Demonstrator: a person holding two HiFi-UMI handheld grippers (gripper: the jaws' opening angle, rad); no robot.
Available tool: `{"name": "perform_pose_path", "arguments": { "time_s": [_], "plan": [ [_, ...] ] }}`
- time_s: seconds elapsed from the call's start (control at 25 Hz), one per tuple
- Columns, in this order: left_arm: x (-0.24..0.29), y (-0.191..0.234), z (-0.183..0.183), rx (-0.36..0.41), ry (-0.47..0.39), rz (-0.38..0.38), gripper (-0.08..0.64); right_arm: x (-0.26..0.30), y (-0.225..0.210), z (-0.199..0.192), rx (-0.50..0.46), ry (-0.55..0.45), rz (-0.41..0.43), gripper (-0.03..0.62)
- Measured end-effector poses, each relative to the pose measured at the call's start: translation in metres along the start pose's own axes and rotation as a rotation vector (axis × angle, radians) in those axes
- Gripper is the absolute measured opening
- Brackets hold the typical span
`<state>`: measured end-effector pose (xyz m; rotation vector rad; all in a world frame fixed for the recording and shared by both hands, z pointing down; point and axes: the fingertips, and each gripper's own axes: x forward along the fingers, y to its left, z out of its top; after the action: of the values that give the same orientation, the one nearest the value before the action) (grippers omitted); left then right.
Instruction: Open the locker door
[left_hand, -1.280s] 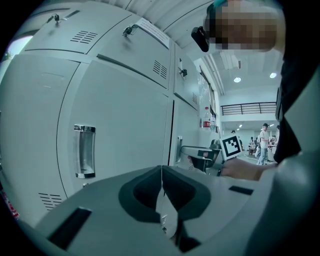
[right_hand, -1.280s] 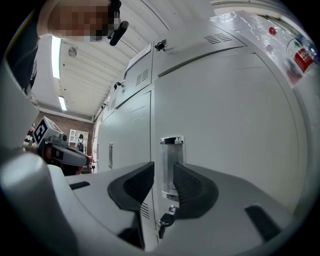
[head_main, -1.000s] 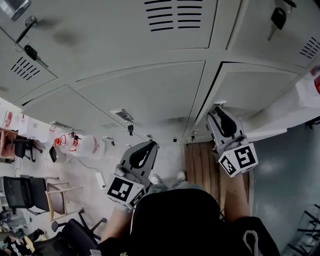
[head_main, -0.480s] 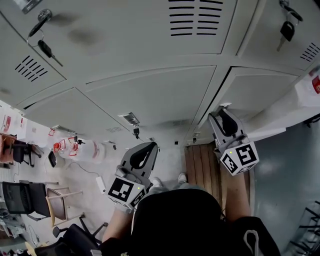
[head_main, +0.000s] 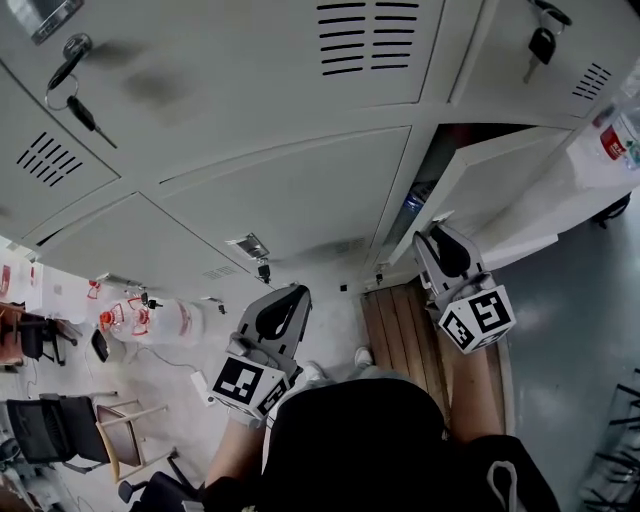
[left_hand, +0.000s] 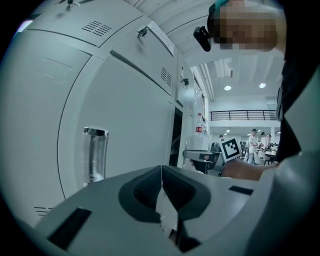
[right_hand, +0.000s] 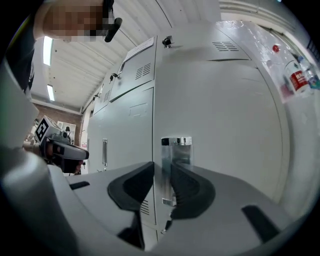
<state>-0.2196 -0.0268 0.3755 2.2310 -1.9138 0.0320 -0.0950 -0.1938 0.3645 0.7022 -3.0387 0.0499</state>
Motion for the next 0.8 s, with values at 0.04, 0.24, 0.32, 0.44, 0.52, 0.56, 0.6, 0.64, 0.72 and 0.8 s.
{"name": "perform_pose_path", "arguments": {
  "time_s": [0.04,0.24,0.32,0.44,0.52,0.56,0.6,0.64,0.72,0.8],
  "plan": [
    [0.002,-0.001,0.002,0.001,-0.007,-0.013,0.023,-0.004,0.000,0.000,0.001,0.001,-0.003,0.118],
    [0.013,-0.008,0.000,0.004,0.007,-0.077,0.023,-0.024,0.003,0.000,0.006,0.001,-0.011,0.120],
    [0.018,-0.014,0.001,0.008,0.004,-0.107,0.023,-0.033,0.004,0.000,0.012,-0.004,-0.018,0.121],
    [0.026,-0.023,0.002,0.015,0.002,-0.154,0.023,-0.045,0.004,0.000,0.012,-0.009,-0.031,0.121],
    [0.031,-0.029,0.000,0.017,0.006,-0.182,0.023,-0.054,0.004,0.000,0.008,-0.008,-0.041,0.123],
    [0.033,-0.032,-0.001,0.018,0.011,-0.196,0.023,-0.058,0.003,0.000,0.007,-0.007,-0.048,0.124],
    [0.035,-0.036,-0.001,0.020,0.014,-0.209,0.023,-0.063,0.003,0.000,0.006,-0.007,-0.055,0.126],
    [0.038,-0.039,-0.001,0.021,0.013,-0.222,0.023,-0.067,0.002,-0.001,0.005,-0.008,-0.064,0.127],
    [0.042,-0.045,0.000,0.025,0.018,-0.246,0.023,-0.076,0.001,-0.001,0.004,-0.010,-0.083,0.130],
    [0.046,-0.051,-0.002,0.027,0.030,-0.269,0.023,-0.084,0.000,-0.001,0.006,-0.013,-0.099,0.132]
  ]
}}
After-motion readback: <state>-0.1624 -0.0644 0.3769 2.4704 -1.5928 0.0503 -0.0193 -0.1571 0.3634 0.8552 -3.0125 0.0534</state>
